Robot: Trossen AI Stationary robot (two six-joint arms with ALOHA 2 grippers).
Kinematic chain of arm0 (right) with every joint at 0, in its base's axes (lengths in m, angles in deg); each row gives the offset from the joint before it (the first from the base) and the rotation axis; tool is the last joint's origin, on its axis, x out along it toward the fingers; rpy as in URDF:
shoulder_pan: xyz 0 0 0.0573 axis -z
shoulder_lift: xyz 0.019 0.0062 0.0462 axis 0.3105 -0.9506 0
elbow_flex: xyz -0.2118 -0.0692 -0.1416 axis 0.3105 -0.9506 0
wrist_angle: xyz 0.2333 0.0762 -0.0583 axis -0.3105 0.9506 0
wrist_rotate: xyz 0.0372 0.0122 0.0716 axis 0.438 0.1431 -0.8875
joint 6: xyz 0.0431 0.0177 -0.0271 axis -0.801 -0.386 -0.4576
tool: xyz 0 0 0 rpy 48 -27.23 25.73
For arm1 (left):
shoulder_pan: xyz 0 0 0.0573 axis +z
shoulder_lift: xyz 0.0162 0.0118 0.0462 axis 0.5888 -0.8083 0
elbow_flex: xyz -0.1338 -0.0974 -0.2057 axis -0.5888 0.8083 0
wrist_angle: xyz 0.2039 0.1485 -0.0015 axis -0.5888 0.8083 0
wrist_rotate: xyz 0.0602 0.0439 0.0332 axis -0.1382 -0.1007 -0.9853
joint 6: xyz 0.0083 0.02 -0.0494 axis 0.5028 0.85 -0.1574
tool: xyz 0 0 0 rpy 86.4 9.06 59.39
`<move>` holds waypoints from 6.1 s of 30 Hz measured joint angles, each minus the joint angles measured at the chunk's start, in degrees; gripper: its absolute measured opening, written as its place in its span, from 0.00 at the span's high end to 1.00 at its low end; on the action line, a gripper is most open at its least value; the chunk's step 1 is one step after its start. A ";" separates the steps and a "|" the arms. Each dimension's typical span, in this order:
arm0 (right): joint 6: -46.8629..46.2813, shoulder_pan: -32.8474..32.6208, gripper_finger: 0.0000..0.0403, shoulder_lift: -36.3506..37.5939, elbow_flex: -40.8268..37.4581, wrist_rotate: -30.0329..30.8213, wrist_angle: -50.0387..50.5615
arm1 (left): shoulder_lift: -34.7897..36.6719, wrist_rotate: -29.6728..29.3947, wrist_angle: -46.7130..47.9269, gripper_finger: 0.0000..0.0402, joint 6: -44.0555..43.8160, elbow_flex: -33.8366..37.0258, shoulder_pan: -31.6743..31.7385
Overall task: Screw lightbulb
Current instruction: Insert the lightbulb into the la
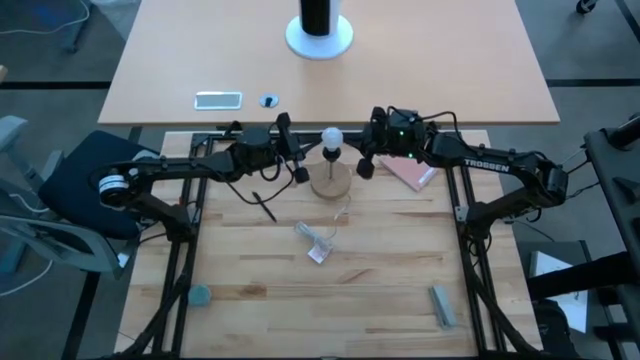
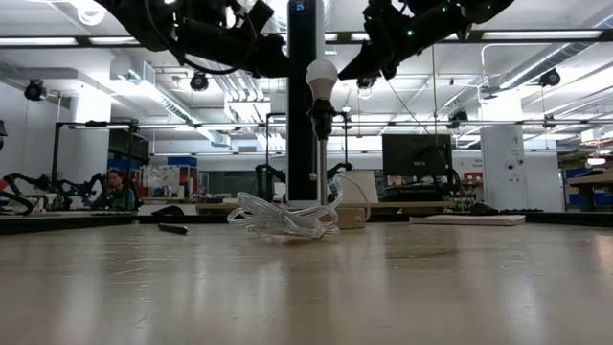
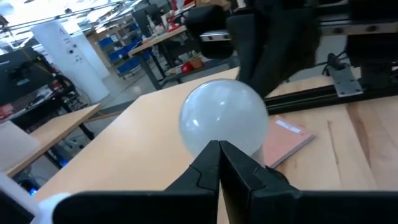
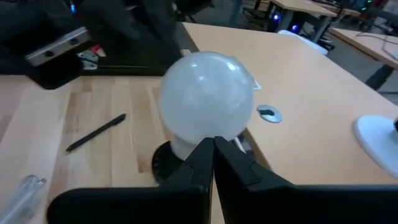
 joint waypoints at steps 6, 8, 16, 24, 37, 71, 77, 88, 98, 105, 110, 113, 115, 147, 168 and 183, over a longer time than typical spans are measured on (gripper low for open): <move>-0.68 -0.59 0.98 0.01 0.00 -0.04 0.44 | 0.12 -0.55 1.26 1.00 -0.04 -0.02 0.34; -0.99 -0.59 0.98 0.10 0.00 0.86 1.31 | 0.66 -0.33 3.76 1.00 -0.40 -0.02 0.27; -0.08 0.47 0.98 -0.14 0.00 4.40 -0.55 | 2.51 3.72 4.74 1.00 -0.64 -0.01 -0.31; 1.12 1.12 0.98 -1.13 0.00 3.72 -3.98 | -0.06 3.50 1.52 1.00 -0.03 0.00 0.39; -0.50 0.19 0.98 -1.02 0.04 0.23 -1.93 | -0.63 3.30 0.81 1.00 -0.20 0.00 0.50; 1.53 0.02 0.98 -0.03 0.04 7.22 -0.58 | 1.75 7.91 4.80 1.00 -0.93 -0.02 0.41; 2.80 0.05 0.98 -0.95 0.02 6.25 -2.36 | 1.43 5.05 3.93 1.00 -0.79 -0.02 0.81; 1.49 -0.90 0.98 -0.69 0.02 2.61 -1.12 | 0.00 3.93 2.19 1.00 0.09 -0.02 2.13; 0.04 -1.98 0.98 0.19 0.02 2.14 0.75 | 0.02 0.70 3.07 1.00 -0.41 -0.02 2.13; 0.47 -1.86 0.98 1.55 0.02 6.20 1.18 | 1.03 2.37 3.79 1.00 -2.34 -0.02 1.19; 1.50 -0.67 0.98 1.50 0.02 8.13 0.74 | 1.02 6.85 3.64 1.00 -2.60 -0.02 1.00; 1.55 -0.21 0.98 1.49 0.02 8.13 -0.19 | 0.69 6.84 2.85 1.00 -2.60 -0.02 1.02; 1.88 -0.15 0.98 1.47 0.02 8.07 -1.07 | 0.29 6.84 2.16 1.00 -2.60 -0.02 1.04; -1.93 -1.44 0.98 0.83 -0.03 -0.33 -0.54 | -0.84 3.41 0.62 1.00 -2.12 -0.02 1.02; 0.36 1.67 0.98 -1.56 -0.02 4.14 -4.42 | -1.01 3.18 0.89 1.00 -0.17 0.00 2.24; -1.52 1.18 0.98 -1.41 -0.02 2.20 -2.39 | -1.77 3.13 0.20 1.00 -0.20 0.00 2.27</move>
